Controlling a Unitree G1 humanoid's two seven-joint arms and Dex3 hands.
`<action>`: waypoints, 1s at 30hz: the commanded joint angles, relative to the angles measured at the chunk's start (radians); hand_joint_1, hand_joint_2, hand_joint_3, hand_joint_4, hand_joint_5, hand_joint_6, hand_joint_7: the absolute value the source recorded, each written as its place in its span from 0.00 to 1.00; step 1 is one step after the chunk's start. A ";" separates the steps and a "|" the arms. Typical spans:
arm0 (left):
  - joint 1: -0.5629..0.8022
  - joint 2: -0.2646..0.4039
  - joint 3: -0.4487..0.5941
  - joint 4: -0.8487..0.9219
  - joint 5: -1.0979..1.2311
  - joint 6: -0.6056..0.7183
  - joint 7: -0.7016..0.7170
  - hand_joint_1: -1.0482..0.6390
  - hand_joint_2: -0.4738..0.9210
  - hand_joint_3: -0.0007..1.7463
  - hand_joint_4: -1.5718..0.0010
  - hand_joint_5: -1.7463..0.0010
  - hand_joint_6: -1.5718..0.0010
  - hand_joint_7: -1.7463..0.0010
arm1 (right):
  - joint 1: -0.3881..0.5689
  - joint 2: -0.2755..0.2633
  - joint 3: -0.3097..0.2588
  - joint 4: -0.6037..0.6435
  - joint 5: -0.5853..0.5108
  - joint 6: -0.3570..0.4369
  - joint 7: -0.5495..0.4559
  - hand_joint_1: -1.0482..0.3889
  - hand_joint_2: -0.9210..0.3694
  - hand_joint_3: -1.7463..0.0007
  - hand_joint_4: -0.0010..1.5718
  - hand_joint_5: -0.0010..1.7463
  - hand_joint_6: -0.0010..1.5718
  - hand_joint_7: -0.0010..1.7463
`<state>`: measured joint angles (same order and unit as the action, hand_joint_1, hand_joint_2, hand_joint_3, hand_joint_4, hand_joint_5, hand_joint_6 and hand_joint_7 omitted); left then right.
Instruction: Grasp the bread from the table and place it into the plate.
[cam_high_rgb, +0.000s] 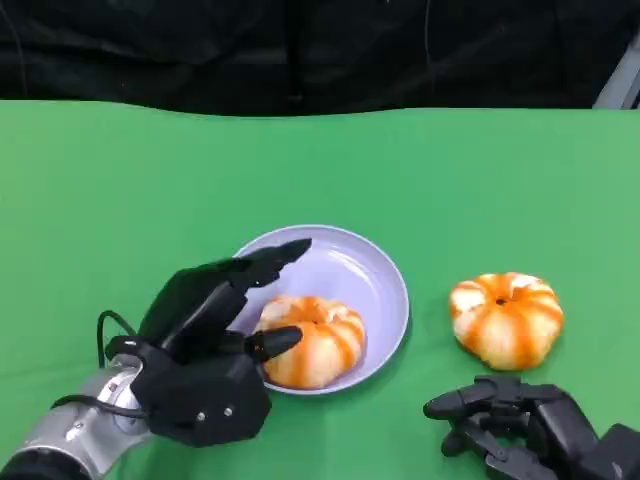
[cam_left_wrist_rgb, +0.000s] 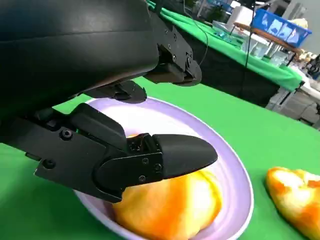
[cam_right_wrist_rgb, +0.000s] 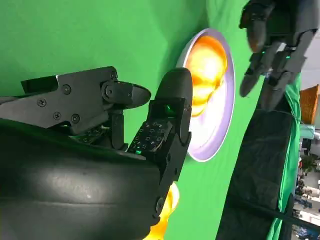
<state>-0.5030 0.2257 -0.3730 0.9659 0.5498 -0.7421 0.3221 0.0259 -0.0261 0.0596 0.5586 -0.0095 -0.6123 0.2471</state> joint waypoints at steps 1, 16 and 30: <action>0.026 0.008 0.044 -0.009 -0.047 -0.077 0.020 0.08 1.00 0.45 0.70 0.98 0.82 1.00 | -0.006 -0.009 -0.004 0.008 0.007 -0.018 0.001 0.68 0.00 0.78 0.52 0.65 0.69 0.20; 0.112 -0.025 0.174 -0.031 -0.275 -0.309 -0.087 0.14 1.00 0.39 0.62 0.98 0.75 0.99 | -0.009 -0.014 -0.006 0.013 0.001 -0.005 -0.001 0.68 0.00 0.77 0.52 0.64 0.69 0.20; 0.201 -0.031 0.276 -0.046 -0.477 -0.363 -0.322 0.18 1.00 0.38 0.60 0.99 0.74 0.99 | -0.029 -0.019 -0.013 0.053 0.005 -0.037 0.004 0.69 0.00 0.77 0.51 0.67 0.69 0.20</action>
<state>-0.3203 0.1918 -0.1166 0.9123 0.1387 -1.0907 0.0642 0.0012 -0.0289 0.0543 0.6053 -0.0100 -0.6322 0.2510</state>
